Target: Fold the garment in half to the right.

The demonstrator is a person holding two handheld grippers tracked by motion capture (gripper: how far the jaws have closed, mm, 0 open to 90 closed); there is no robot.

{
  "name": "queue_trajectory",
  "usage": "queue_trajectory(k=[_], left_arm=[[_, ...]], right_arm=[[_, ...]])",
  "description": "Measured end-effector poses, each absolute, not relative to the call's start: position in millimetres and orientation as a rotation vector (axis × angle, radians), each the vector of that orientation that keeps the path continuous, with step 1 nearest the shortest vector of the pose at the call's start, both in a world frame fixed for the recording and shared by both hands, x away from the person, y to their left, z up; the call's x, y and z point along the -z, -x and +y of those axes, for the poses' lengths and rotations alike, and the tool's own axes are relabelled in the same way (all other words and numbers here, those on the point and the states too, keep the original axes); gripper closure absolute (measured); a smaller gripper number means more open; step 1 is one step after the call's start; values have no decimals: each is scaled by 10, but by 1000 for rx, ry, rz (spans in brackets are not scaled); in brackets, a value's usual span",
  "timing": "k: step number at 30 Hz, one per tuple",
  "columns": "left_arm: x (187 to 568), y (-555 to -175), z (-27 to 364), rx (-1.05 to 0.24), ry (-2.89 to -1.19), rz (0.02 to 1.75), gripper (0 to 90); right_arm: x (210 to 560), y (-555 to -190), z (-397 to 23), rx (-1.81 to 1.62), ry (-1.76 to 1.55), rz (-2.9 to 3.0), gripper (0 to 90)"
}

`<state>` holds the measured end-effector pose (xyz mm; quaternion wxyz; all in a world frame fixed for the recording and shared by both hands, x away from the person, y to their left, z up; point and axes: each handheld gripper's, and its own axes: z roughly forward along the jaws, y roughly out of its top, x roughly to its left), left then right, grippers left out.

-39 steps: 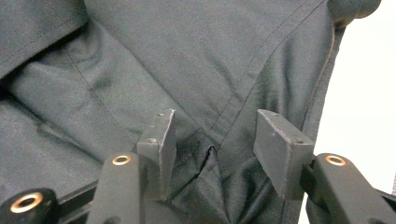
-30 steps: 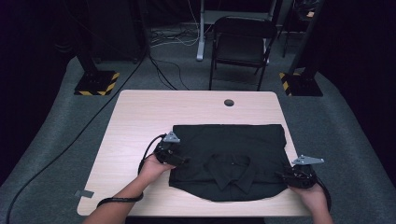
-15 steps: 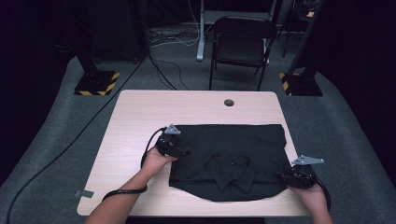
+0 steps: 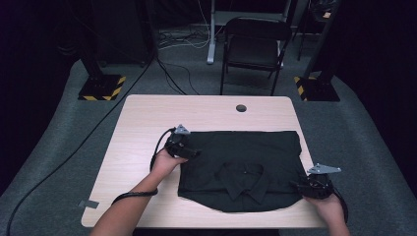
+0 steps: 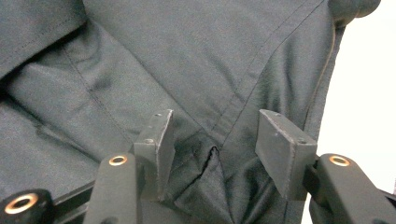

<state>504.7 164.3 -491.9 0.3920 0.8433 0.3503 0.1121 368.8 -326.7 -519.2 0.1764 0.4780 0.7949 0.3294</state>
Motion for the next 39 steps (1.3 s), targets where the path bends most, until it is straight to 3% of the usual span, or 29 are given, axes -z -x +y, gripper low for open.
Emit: queue_trajectory(k=[39], left_arm=[[5028, -5533, 1781, -472, -2152, 1059, 291]], right_arm=[[5209, -3669, -3268, -949, -1351, 2231, 460]])
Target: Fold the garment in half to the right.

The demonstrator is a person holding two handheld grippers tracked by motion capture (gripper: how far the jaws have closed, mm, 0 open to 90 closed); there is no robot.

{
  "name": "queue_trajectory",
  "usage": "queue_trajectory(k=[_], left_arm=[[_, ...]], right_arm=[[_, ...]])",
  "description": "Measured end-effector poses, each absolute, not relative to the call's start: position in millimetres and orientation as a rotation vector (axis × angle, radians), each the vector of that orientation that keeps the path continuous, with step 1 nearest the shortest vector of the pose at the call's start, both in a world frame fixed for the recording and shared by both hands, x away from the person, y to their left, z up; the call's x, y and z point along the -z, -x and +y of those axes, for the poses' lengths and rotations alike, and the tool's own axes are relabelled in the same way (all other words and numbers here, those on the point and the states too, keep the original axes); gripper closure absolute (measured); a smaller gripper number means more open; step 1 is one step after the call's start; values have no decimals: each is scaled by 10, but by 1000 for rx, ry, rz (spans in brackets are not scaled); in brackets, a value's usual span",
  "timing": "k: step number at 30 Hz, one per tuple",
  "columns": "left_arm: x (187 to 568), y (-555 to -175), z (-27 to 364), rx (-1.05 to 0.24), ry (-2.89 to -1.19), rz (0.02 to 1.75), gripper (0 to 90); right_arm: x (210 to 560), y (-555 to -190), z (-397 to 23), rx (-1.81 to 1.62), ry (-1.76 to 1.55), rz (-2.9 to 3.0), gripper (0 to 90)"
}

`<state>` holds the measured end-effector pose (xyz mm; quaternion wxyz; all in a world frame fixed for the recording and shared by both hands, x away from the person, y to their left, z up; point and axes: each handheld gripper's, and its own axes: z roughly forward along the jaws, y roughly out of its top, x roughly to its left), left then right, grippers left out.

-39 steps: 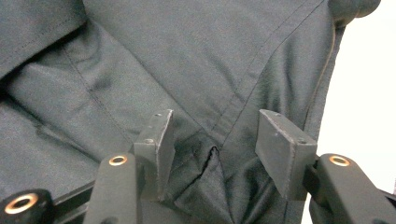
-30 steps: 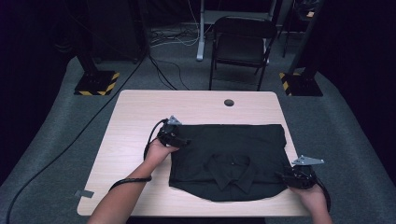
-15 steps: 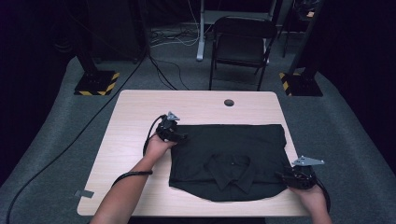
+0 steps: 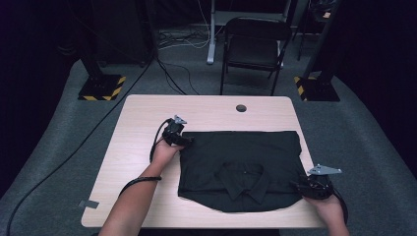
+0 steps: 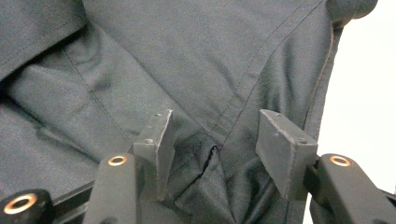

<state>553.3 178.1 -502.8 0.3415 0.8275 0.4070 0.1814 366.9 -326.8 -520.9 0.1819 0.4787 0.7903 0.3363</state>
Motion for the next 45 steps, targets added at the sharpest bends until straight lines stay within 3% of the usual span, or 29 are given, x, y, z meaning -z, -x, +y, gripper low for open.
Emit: queue_trajectory(k=[29, 39, 45], left_arm=[[5133, -5595, 1735, -505, -2195, 1071, 293], [5147, -5603, 1758, -481, -2179, 1083, 293], [5153, -5605, 1764, -472, -2169, 1091, 293]], right_arm=[[5167, -3664, -3218, -947, -1320, 2244, 413], [4956, -3666, -3095, -1044, -1303, 2201, 338], [4868, -3700, -2925, -1087, -1242, 2229, 341]])
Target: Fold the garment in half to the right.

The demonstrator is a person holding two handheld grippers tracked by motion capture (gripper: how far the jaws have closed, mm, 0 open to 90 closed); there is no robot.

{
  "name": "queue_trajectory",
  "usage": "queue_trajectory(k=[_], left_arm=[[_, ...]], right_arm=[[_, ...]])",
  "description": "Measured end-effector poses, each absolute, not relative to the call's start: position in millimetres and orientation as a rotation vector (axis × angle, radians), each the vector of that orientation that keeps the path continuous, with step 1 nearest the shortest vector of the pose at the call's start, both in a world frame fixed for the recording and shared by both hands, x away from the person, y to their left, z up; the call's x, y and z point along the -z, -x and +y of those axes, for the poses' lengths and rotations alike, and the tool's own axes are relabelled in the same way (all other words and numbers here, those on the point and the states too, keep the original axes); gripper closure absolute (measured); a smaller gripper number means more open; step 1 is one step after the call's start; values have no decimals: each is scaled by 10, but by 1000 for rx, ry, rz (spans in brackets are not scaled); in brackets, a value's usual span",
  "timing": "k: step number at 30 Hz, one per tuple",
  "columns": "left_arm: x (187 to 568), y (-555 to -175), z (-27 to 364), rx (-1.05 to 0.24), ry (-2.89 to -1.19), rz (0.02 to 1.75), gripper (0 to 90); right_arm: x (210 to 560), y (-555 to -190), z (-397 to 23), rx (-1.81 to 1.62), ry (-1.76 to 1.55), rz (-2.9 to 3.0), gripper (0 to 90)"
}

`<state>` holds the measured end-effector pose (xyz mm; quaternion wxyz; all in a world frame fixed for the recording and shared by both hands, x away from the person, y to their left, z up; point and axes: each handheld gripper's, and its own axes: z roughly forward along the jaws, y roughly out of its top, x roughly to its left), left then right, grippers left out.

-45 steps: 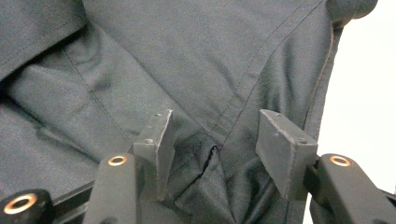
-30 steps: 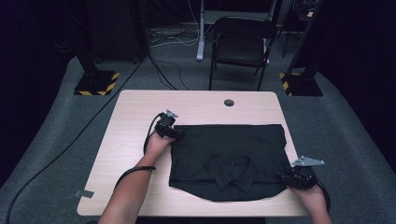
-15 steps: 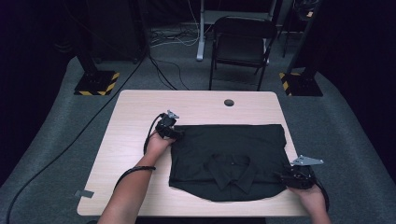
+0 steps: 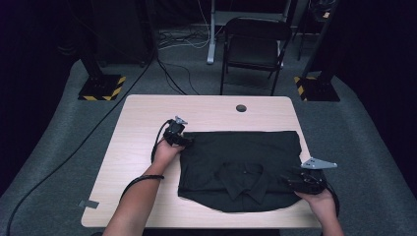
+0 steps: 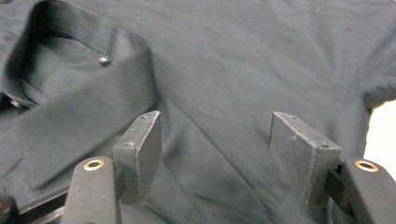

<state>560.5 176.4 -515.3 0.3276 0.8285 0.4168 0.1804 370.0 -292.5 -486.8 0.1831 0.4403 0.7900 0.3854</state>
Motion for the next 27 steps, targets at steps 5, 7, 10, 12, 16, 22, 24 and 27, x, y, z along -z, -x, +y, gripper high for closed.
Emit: queue_trajectory(k=[5, 7, 10, 12, 16, 22, 24, 27], left_arm=[[5152, -5602, 1763, -476, -2173, 1088, 295], [5152, -5605, 1762, -475, -2172, 1088, 295], [5151, -5606, 1763, -473, -2172, 1089, 295], [5151, -5607, 1762, -474, -2173, 1088, 295], [5149, -5609, 1761, -472, -2175, 1089, 295], [5148, -5607, 1758, -475, -2176, 1090, 300], [5148, -5606, 1757, -476, -2175, 1092, 301], [5145, -5607, 1754, -476, -2179, 1094, 301]], right_arm=[[4834, -3750, -2768, -1092, -1191, 2263, 350], [4819, -3764, -2707, -1113, -1174, 2272, 350], [4803, -3792, -2608, -1142, -1151, 2292, 351], [4796, -3810, -2539, -1168, -1131, 2301, 353], [4780, -3839, -2377, -1198, -1094, 2328, 352], [4752, -3864, -2085, -1241, -1020, 2350, 358], [4752, -3867, -2047, -1248, -1015, 2353, 359], [4760, -3883, -1910, -1263, -988, 2361, 358]])
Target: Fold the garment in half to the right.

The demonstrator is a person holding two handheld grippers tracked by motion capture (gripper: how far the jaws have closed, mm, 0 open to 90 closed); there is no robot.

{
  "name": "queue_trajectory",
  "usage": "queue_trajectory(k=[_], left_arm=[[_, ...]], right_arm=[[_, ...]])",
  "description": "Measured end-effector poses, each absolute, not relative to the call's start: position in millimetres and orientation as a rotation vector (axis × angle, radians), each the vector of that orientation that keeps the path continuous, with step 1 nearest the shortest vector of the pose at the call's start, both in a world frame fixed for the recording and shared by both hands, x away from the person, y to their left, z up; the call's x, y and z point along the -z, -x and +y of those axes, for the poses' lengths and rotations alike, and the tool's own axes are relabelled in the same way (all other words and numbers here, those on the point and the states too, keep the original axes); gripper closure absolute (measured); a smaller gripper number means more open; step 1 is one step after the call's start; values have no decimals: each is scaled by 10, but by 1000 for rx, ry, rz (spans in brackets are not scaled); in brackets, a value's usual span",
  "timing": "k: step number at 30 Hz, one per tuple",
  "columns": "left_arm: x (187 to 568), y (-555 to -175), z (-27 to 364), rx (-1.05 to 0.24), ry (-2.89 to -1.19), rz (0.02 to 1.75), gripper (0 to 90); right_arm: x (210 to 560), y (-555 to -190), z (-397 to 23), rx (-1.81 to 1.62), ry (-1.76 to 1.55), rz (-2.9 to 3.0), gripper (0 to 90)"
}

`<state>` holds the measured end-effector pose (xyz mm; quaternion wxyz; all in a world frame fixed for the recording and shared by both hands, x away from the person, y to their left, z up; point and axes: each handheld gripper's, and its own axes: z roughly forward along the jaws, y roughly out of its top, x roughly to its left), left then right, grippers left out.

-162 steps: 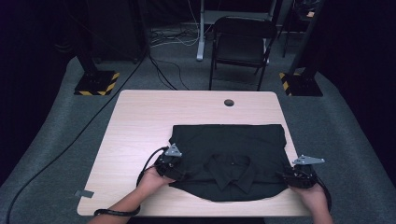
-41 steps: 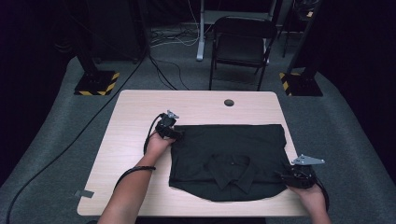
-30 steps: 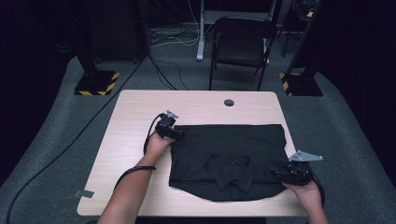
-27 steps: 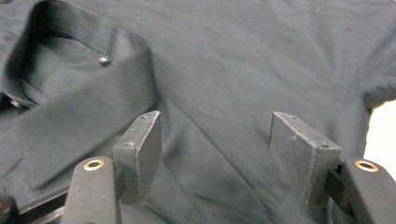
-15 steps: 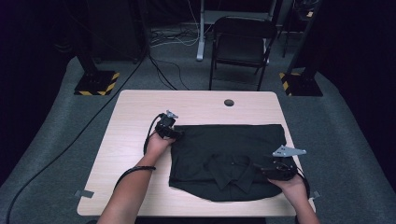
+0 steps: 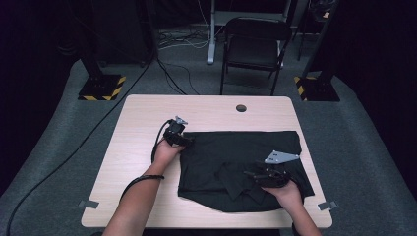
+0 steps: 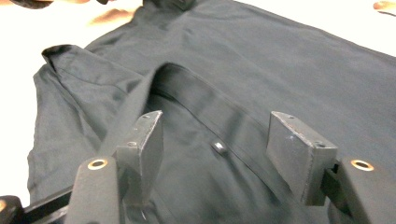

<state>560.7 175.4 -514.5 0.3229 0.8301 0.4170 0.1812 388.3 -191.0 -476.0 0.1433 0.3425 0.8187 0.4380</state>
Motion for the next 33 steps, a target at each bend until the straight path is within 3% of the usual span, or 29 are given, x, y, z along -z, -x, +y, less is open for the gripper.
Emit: queue_trajectory(k=[33], left_arm=[[5154, -5612, 1765, -460, -2165, 1101, 303]], right_arm=[[4792, -3902, -921, -1402, -808, 2461, 368]])
